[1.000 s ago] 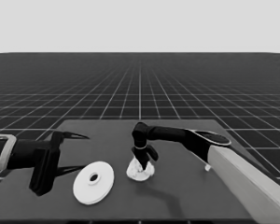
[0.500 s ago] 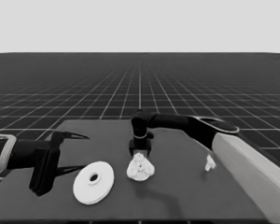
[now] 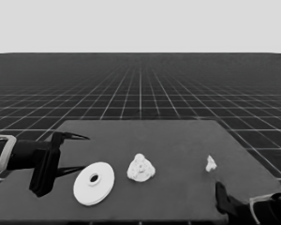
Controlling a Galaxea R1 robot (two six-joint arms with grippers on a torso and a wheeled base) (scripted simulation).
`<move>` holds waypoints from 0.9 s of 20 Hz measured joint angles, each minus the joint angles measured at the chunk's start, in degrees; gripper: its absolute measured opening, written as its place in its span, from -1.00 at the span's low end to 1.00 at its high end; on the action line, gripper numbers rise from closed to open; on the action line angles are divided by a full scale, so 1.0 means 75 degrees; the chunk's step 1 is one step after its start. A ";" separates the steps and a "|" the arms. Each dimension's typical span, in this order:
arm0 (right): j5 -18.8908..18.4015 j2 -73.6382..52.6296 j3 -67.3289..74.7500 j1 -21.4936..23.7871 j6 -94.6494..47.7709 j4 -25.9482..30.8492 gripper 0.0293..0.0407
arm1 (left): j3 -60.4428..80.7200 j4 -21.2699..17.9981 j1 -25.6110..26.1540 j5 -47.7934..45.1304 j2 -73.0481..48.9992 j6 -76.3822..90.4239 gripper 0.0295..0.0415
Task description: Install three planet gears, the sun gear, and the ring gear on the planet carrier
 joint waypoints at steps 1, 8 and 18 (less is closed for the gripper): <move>0.0006 -0.0024 0.0023 -0.0004 -0.0017 -0.0009 0.61 | 0.0208 0.3693 0.1254 0.3259 0.1038 -0.3711 0.58; 0.0014 -0.0055 0.0054 -0.0010 -0.0040 -0.0021 0.61 | -0.4343 -0.1169 0.2219 0.6633 0.4386 -1.2607 0.50; 0.0014 -0.0056 0.0054 -0.0010 -0.0040 -0.0021 0.61 | -0.5512 0.0282 0.4039 0.5917 0.4748 -1.2238 0.49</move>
